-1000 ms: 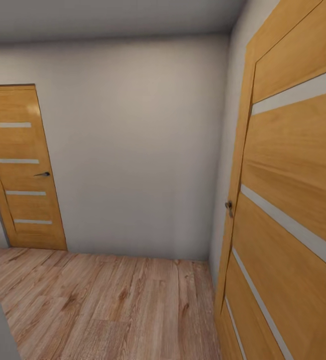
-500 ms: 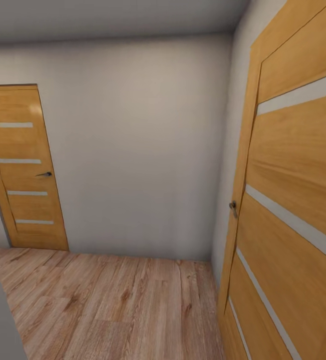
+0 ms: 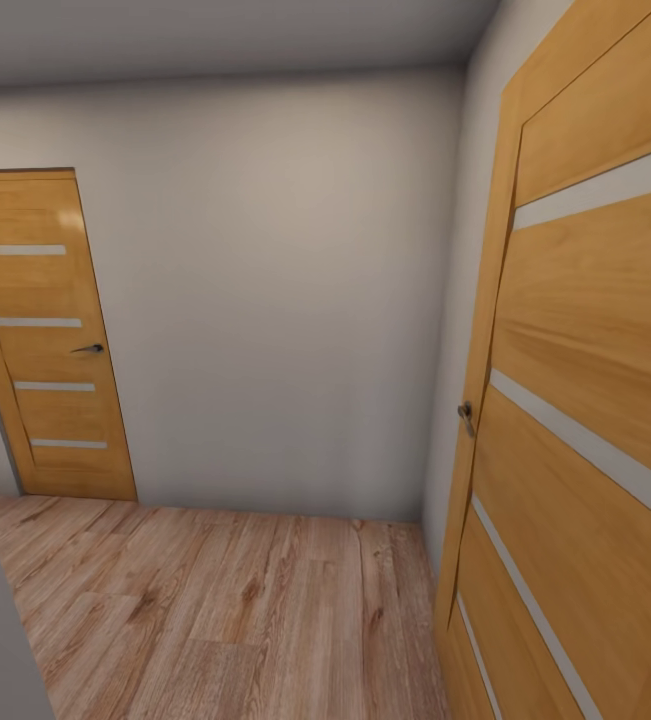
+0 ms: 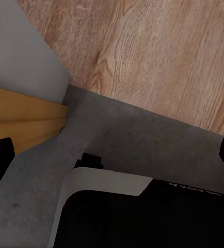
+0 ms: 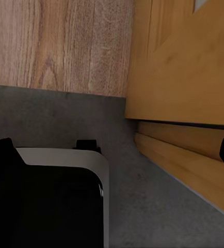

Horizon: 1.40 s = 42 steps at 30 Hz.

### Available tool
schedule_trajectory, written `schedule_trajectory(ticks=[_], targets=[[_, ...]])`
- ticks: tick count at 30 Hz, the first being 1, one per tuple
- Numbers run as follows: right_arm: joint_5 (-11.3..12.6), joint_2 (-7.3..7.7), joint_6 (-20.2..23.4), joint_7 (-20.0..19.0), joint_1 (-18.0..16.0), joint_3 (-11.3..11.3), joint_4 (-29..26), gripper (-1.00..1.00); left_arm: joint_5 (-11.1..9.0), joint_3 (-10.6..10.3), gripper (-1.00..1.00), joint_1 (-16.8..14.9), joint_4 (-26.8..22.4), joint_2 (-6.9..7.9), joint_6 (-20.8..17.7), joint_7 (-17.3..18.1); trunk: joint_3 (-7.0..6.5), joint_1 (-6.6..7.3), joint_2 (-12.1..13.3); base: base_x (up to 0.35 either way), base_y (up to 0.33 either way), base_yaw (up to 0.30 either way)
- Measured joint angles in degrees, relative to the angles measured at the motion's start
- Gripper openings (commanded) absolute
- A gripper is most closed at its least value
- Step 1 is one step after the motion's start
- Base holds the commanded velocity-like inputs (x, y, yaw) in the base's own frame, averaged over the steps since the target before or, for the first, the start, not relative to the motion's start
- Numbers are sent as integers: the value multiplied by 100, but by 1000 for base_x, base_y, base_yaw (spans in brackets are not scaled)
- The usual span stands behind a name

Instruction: Move the two storage containers from the living room to the garage. In the garage, place one container on the floor and stack the other container on top of it (either order is fine).

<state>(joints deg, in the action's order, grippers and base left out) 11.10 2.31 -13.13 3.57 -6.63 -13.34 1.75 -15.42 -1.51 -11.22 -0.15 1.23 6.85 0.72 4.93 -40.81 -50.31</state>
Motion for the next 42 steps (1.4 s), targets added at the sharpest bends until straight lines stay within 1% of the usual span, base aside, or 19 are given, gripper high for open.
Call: schedule_trajectory(ticks=[7,11,42], targets=[[-8,0,42,0,2,-5,0,100,4,2,100,-2,0,0,-1,0,0,0,0,10,0,0],[-2,4,36,0,0,-5,0,100,2,2,100,-2,0,5,-5,0,0,2,-1,195,0,0],[-5,9,45,0,3,-6,0,100,-1,2,100,0,0,9,-26,0,0,3,0,314,0,0]])
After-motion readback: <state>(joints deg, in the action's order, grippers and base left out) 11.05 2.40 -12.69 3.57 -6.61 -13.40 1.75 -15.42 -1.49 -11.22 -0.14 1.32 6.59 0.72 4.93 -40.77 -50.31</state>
